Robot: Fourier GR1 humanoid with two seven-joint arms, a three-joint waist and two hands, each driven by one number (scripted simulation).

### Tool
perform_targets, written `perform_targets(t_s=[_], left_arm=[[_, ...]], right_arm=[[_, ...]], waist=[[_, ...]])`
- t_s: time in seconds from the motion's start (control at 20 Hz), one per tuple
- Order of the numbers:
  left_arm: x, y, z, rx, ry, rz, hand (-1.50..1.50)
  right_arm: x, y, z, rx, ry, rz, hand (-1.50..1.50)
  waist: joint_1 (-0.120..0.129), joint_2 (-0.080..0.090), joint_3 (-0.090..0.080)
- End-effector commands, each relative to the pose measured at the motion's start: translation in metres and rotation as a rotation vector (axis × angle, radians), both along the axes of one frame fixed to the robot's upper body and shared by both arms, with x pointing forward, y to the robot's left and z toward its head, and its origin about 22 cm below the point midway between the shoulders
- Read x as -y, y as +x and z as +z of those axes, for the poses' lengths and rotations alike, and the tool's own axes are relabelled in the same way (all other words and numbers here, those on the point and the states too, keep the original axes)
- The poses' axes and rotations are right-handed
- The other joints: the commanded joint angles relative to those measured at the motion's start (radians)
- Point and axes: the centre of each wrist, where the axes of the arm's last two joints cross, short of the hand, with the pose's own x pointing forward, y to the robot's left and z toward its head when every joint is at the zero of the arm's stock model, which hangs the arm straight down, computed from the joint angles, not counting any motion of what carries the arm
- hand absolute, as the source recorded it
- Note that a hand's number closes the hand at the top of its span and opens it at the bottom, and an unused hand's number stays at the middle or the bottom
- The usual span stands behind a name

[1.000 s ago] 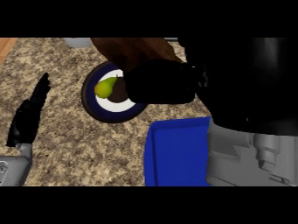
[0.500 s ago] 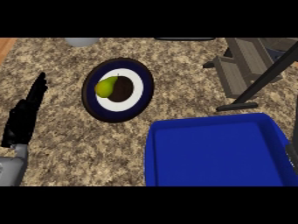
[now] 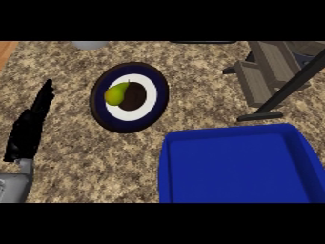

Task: Pick the sweet potato from the tray and place it in the tiered basket

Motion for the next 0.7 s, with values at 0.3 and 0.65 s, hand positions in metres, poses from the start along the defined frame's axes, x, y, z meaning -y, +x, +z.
perform_targets(t_s=[0.3, 0.65], left_arm=[[0.001, 0.009, 0.005, -0.013, -0.002, 0.011, 0.0], [0.002, -0.003, -0.006, 0.0, -0.001, 0.002, 0.0]], right_arm=[[0.073, 0.038, -0.012, -0.012, -0.156, -0.108, 1.5], [0.117, 0.061, -0.018, -0.111, -0.105, 0.001, 1.5]], waist=[[-0.007, -0.001, 0.001], [0.003, 0.001, 0.001]])
